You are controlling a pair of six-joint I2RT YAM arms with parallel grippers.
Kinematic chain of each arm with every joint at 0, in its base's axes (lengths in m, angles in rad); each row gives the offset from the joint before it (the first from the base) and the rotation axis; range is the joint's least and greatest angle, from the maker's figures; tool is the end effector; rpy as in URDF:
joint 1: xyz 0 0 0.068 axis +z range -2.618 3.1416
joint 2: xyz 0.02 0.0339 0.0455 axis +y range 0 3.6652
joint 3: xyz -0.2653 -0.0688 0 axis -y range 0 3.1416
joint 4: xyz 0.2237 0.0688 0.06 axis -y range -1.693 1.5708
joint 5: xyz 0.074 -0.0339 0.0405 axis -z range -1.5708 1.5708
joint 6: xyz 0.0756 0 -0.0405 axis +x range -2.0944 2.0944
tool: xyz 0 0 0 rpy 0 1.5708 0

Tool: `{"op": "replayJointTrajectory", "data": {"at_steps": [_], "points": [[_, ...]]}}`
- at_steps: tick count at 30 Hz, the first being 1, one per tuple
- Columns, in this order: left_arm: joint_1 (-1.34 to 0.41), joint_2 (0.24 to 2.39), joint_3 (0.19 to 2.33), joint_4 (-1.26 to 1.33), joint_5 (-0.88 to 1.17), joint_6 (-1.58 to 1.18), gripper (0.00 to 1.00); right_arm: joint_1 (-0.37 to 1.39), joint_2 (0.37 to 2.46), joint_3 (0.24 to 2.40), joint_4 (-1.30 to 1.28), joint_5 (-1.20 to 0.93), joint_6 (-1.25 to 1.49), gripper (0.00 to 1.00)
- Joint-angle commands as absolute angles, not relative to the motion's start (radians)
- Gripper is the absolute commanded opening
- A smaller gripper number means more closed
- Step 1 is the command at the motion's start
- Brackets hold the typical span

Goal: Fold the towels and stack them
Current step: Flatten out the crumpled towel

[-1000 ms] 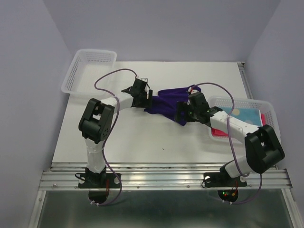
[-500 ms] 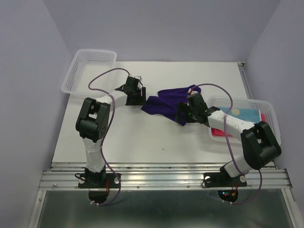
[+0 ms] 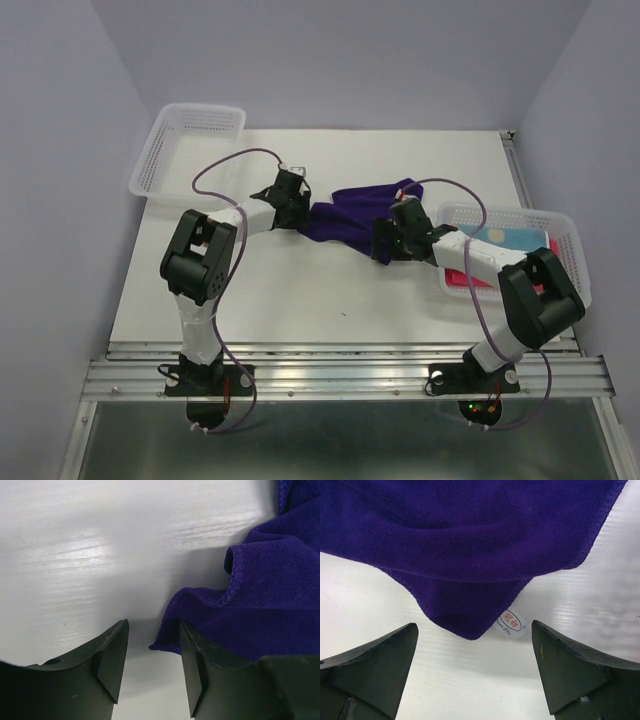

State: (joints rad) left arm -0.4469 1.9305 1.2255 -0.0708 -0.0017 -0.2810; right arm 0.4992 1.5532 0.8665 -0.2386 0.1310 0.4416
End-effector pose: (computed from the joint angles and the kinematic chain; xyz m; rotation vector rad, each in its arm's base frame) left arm 0.3873 -0.1855 0.1578 0.1959 2.3665 -0.3530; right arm 0.2821 0.1426 0.1644 -0.0172 2.4998 0.2327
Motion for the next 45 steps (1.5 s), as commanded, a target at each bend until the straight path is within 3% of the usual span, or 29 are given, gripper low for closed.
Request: {"op": "replayJointTrajectory", "data": {"at_steps": [1, 6, 14, 15, 17, 18, 19, 24, 33, 45], "points": [[-0.468, 1.954, 1.224, -0.210, -0.115, -0.328, 0.56, 0.506, 1.566, 0.877, -0.219, 0.160, 0.439, 1.00], [-0.488, 1.983, 1.230, -0.255, -0.166, -0.365, 0.54, 0.506, 1.577, 0.879, -0.209, 0.153, 0.434, 1.00], [-0.517, 2.013, 1.215, -0.226, -0.089, -0.399, 0.35, 0.506, 1.605, 0.899, -0.207, 0.193, 0.456, 1.00], [-0.518, 2.026, 1.212, -0.230, -0.084, -0.419, 0.25, 0.508, 1.608, 0.907, -0.204, 0.192, 0.454, 1.00], [-0.518, 2.039, 1.194, -0.229, -0.081, -0.442, 0.15, 0.506, 1.611, 0.910, -0.201, 0.193, 0.456, 1.00], [-0.518, 2.040, 1.187, -0.227, -0.089, -0.462, 0.03, 0.508, 1.614, 0.911, -0.202, 0.198, 0.456, 1.00], [-0.518, 2.037, 1.180, -0.226, -0.097, -0.474, 0.00, 0.506, 1.615, 0.913, -0.207, 0.201, 0.457, 1.00], [-0.526, 1.979, 1.115, -0.196, -0.124, -0.514, 0.00, 0.508, 1.611, 0.910, -0.210, 0.229, 0.460, 1.00], [-0.563, 1.660, 0.957, -0.046, -0.081, -0.574, 0.00, 0.525, 1.595, 0.931, -0.195, 0.218, 0.460, 1.00], [-0.568, 1.557, 0.857, 0.038, -0.015, -0.606, 0.00, 0.574, 1.638, 0.943, -0.230, 0.297, 0.500, 0.97]]}}
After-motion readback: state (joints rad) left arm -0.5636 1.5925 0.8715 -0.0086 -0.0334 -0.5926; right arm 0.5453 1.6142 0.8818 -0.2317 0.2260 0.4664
